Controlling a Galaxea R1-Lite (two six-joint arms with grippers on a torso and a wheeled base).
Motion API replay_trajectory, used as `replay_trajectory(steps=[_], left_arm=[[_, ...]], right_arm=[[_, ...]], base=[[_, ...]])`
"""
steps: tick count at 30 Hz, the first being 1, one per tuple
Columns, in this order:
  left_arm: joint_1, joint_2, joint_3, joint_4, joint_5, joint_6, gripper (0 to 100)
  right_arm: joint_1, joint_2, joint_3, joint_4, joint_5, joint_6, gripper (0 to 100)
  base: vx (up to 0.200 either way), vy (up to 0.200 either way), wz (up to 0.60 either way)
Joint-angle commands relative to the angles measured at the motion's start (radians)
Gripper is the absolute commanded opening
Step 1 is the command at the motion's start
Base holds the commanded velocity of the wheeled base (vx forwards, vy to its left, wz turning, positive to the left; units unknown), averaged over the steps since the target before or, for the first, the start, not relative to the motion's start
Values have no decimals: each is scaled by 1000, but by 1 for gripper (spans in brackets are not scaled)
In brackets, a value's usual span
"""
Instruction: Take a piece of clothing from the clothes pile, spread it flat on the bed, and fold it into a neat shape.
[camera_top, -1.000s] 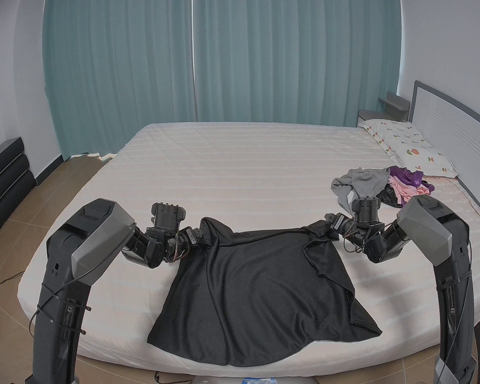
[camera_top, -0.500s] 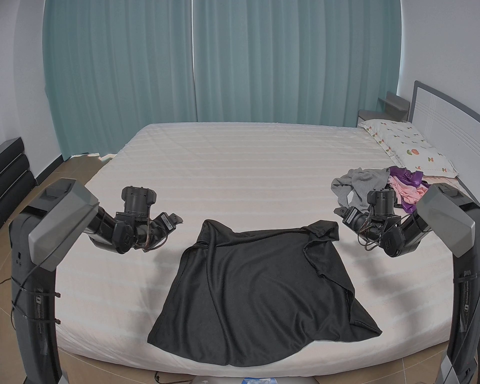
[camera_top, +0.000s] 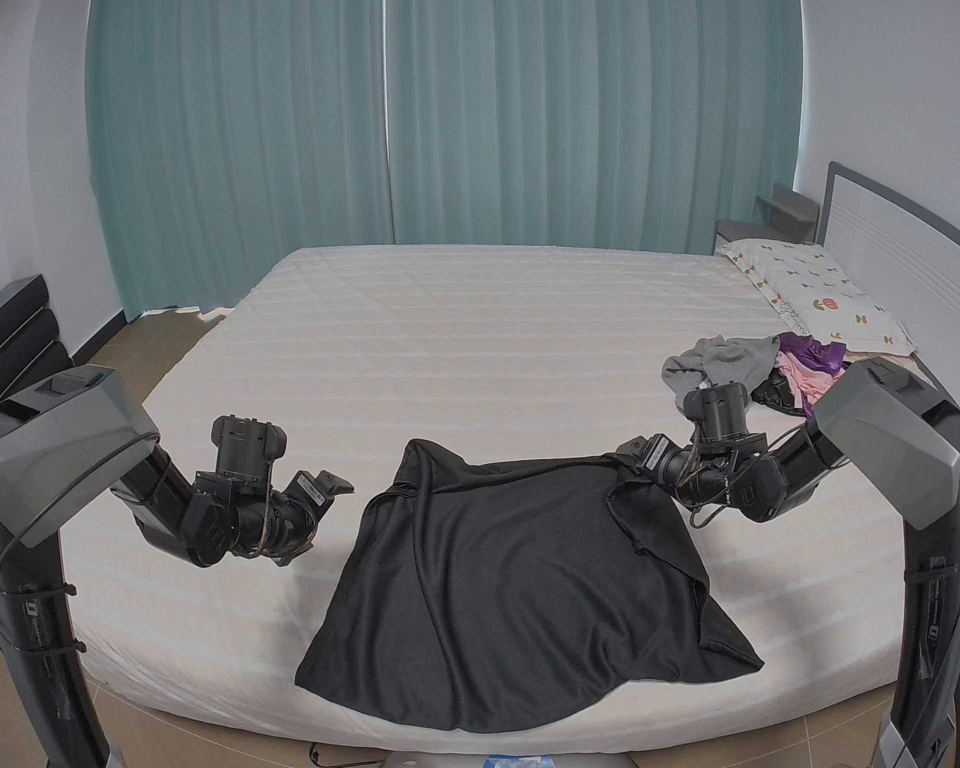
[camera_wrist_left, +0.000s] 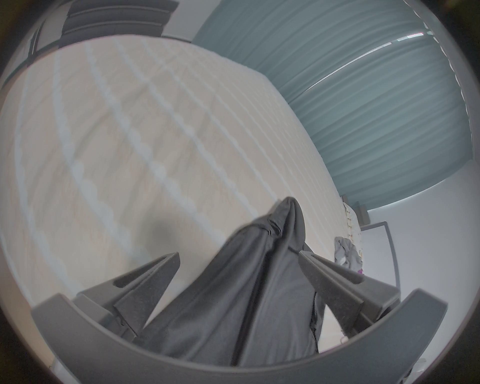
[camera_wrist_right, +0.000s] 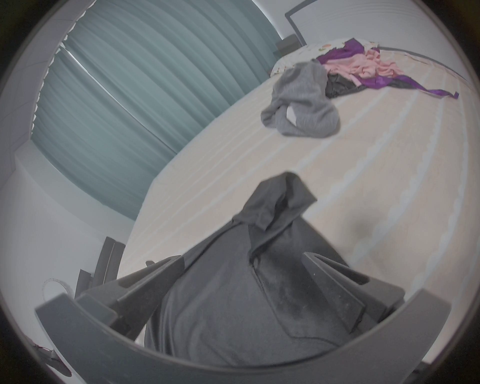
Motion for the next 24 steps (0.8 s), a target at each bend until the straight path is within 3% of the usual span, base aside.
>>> replay_trajectory(steps=[1,10,21,22,24], left_arm=[[-39,-33,94,-57,-60,-55,100],[-36,-35,201,-206,-75,-65,100],[-28,-21,206,-244,-77,-96,100],[-28,-21,206,-244,-77,-96,100],[-28,-19,206,-244,-77,-98,100]], right_arm=[[38,88,-98,80,-11,21,100],[42,190,-304,253,-18,84,100],[44,298,-460,259,-146,83,100],[42,301,-468,259,-153,83,0],[42,304,-476,253,-160,83,0]], base=[[0,0,0],[0,0,0],[0,0,0],[0,0,0],[0,0,0]])
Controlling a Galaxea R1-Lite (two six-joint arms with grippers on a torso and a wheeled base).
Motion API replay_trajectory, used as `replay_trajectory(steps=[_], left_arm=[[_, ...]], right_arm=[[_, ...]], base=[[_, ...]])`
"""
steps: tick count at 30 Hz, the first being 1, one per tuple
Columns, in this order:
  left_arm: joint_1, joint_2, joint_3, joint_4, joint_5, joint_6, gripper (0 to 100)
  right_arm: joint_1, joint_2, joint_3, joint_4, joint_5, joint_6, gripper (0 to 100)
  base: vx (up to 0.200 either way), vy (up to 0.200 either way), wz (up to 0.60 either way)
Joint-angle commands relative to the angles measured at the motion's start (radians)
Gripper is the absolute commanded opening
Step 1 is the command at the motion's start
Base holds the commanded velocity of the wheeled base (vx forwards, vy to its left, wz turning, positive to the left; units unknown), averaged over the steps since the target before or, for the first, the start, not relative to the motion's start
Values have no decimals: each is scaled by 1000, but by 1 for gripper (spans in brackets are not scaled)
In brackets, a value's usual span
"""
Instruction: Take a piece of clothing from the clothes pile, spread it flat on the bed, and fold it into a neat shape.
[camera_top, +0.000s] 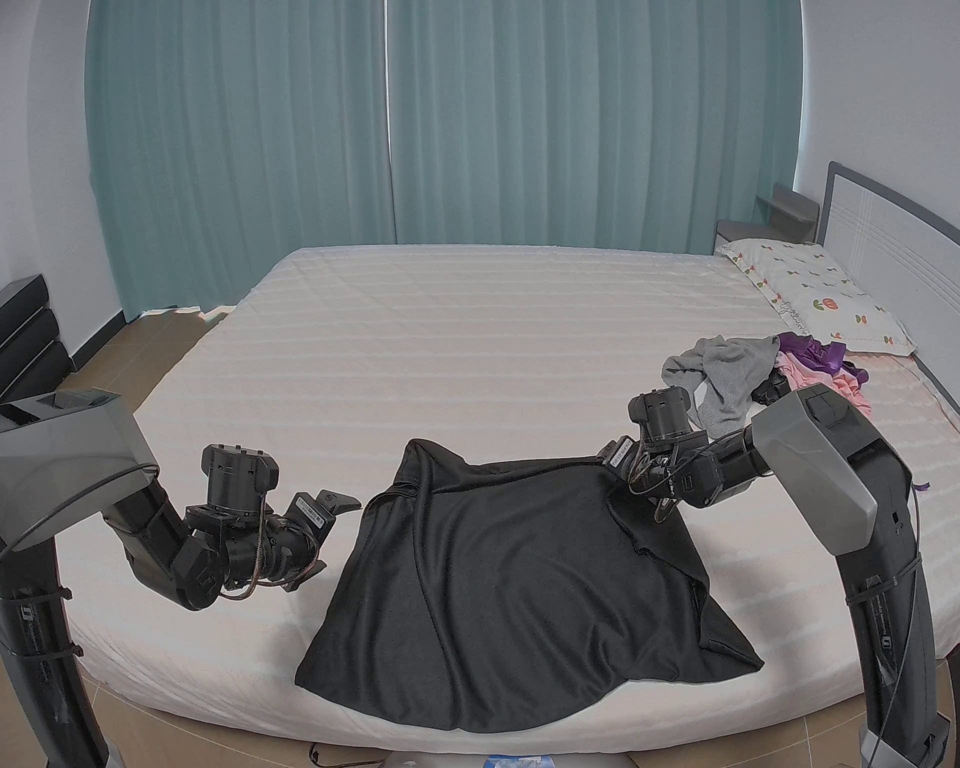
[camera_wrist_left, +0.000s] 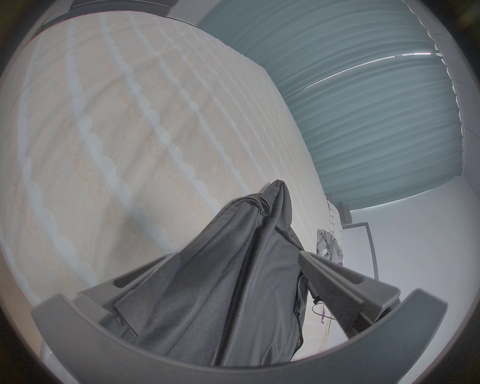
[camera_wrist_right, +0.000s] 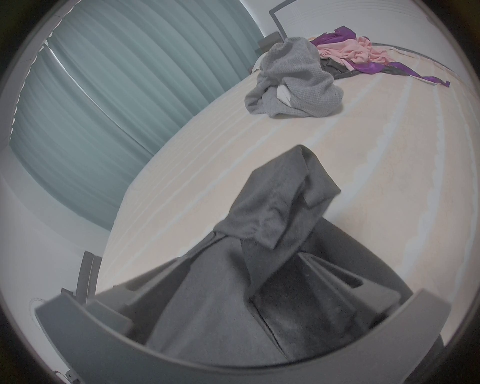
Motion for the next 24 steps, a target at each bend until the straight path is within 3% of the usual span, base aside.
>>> replay_trajectory(steps=[1,9,17,24], left_arm=[[2,8,1,0,0,-1,100],[4,9,1,0,0,-1,100],[8,11,1,-2,0,-1,100],[8,11,1,-2,0,-1,100]], right_arm=[[-2,40,-30,-8,-11,0,0],[-9,-5,5,-8,-12,2,0],[-132,-117,99,-90,35,-24,0],[-210,-97,96,-216,64,-67,0]], base=[[0,0,0],[0,0,0],[0,0,0],[0,0,0]])
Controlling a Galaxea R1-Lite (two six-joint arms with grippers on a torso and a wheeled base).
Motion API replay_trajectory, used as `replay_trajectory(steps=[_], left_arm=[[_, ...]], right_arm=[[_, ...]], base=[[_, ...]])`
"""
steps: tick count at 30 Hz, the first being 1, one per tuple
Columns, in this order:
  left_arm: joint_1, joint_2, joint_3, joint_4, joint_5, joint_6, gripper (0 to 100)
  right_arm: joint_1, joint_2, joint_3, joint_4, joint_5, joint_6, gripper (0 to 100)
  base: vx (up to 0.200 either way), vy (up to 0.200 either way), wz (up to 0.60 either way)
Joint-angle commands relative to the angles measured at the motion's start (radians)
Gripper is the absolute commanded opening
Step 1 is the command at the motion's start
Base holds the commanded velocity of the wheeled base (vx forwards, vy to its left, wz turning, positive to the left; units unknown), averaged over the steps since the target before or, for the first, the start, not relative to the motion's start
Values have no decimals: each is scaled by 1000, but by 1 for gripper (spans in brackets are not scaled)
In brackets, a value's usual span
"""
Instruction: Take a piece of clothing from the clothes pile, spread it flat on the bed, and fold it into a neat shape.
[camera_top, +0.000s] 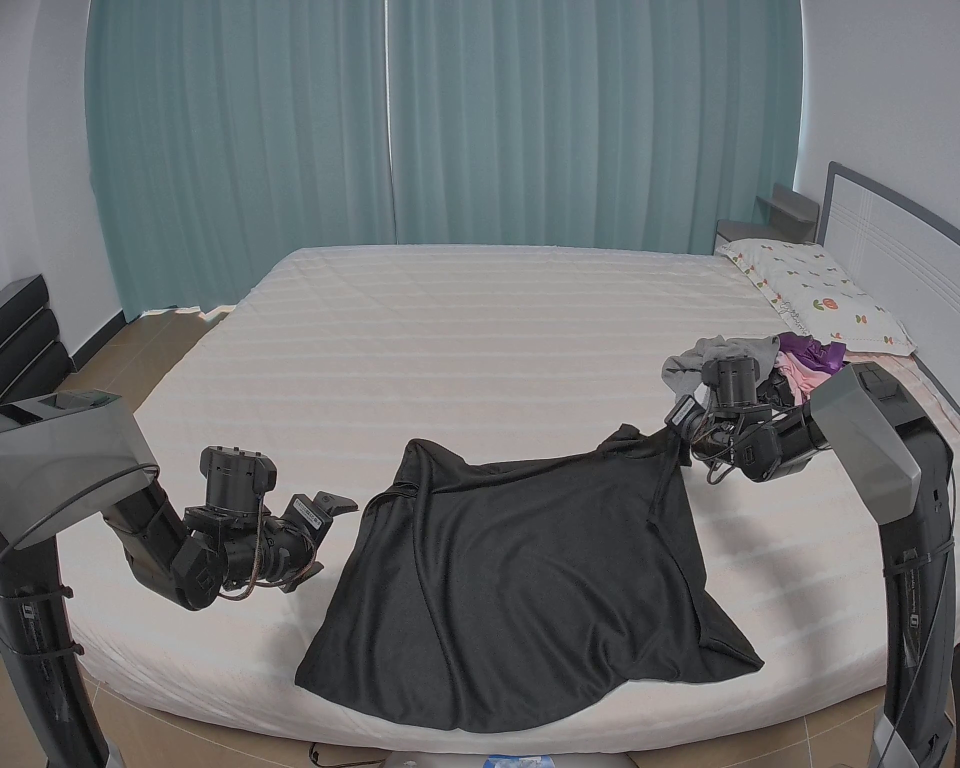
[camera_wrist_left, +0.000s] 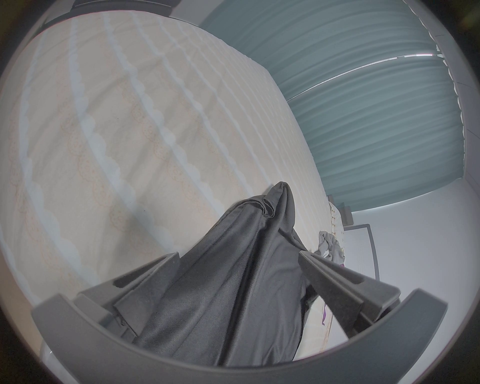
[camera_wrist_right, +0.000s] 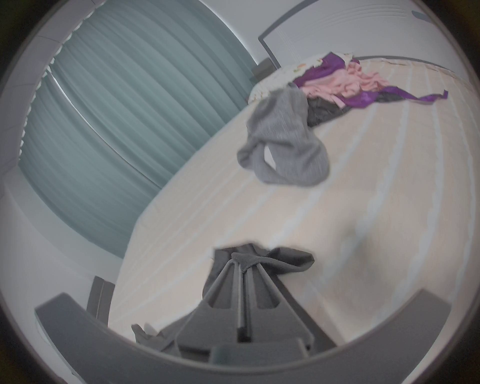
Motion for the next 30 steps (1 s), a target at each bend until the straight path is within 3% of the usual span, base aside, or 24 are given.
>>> replay_trajectory(steps=[1,12,13,17,26,30], left_arm=[[0,3,-1,-1,0,0,100],[-2,3,-1,-1,0,0,100],[0,3,-1,-1,0,0,100],[0,3,1,-1,0,0,100],[0,1,10,-1,0,0,100],[-2,0,15,-1,0,1,100]], right_arm=[[-45,11,4,-68,13,-26,0],[-58,71,14,-167,13,-143,0],[-58,70,23,-169,13,-152,100],[-58,27,89,-167,28,-169,100],[-55,-156,322,-160,191,-210,100],[-27,-165,396,-160,198,-276,100]], base=[[0,0,0],[0,0,0],[0,0,0],[0,0,0],[0,0,0],[0,0,0]])
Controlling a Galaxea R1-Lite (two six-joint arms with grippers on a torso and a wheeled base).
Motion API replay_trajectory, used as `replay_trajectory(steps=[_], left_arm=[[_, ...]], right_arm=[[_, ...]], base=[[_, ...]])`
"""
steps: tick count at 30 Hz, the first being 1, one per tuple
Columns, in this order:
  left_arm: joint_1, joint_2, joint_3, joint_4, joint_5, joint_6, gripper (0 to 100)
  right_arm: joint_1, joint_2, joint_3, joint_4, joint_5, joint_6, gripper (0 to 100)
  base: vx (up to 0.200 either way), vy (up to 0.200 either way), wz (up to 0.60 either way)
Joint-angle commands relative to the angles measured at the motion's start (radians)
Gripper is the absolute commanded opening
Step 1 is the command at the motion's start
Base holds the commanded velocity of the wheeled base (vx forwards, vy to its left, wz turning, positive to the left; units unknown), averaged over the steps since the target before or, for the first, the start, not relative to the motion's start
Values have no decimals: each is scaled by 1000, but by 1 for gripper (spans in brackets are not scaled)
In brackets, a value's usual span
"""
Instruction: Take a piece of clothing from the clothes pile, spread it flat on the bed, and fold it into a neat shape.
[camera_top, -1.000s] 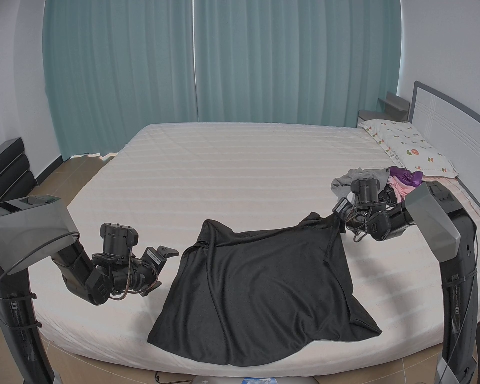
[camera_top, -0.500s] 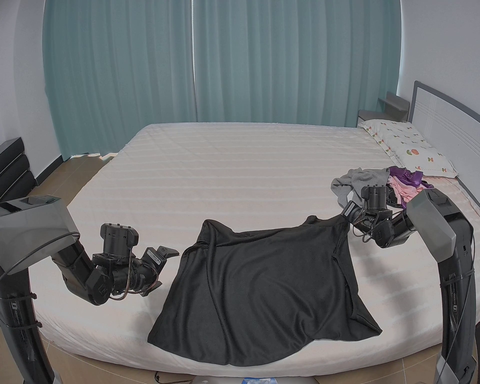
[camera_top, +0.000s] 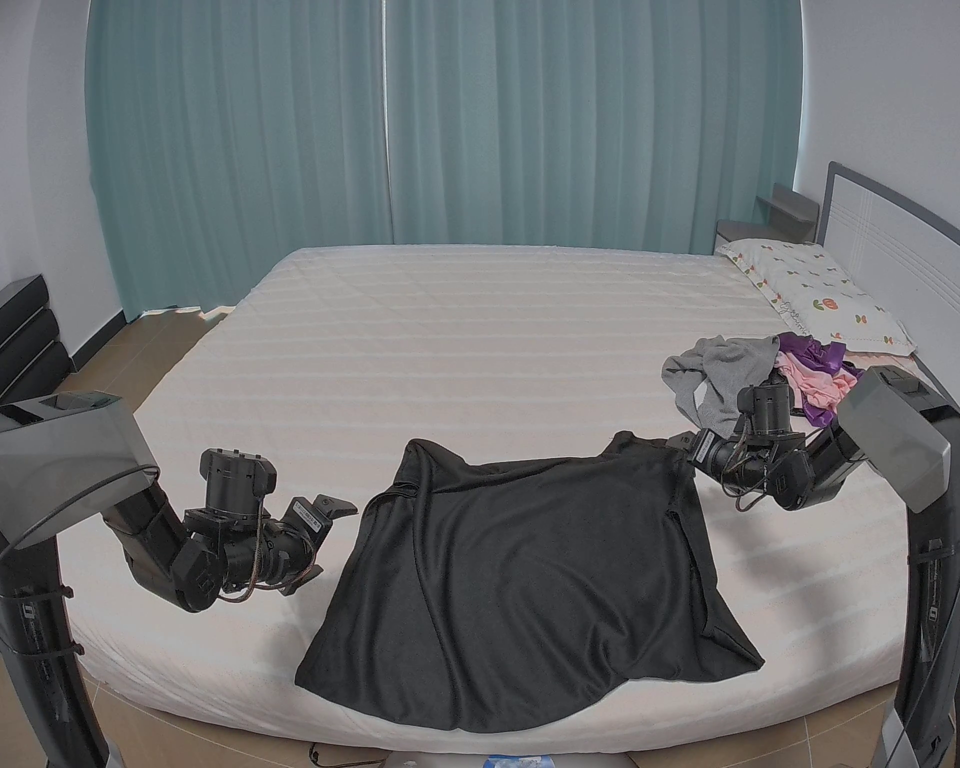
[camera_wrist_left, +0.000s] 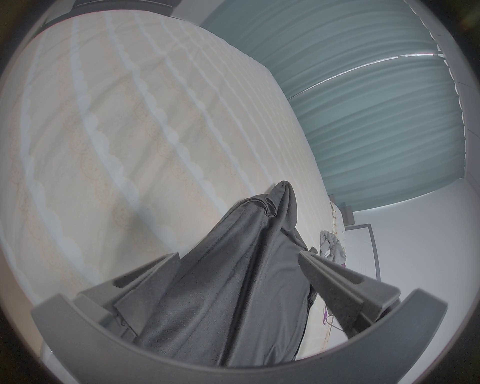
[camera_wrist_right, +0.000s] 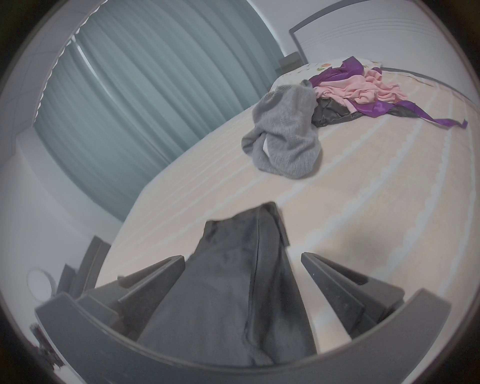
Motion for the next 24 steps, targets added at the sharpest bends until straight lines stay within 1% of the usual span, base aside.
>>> replay_trajectory(steps=[1,3,5,7,12,15,16,24], left_arm=[[0,-1,6,-1,0,1,100],[0,-1,6,-1,0,1,100],[0,-1,6,-1,0,1,100],[0,-1,6,-1,1,1,100],[0,0,5,-1,0,-1,100],[0,0,5,-1,1,1,100],[0,2,5,-1,1,2,100],[0,2,5,-1,1,2,100]], right_arm=[[34,-69,103,3,19,-67,100],[46,-62,121,3,19,-97,100],[60,-39,121,5,13,-107,100],[66,-27,115,5,9,-107,100],[75,42,64,20,-40,-109,100],[67,54,48,44,-46,-109,100],[66,56,46,49,-46,-107,0],[38,42,46,55,-48,-103,0]], base=[[0,0,0],[0,0,0],[0,0,0],[0,0,0],[0,0,0],[0,0,0],[0,0,0],[0,0,0]])
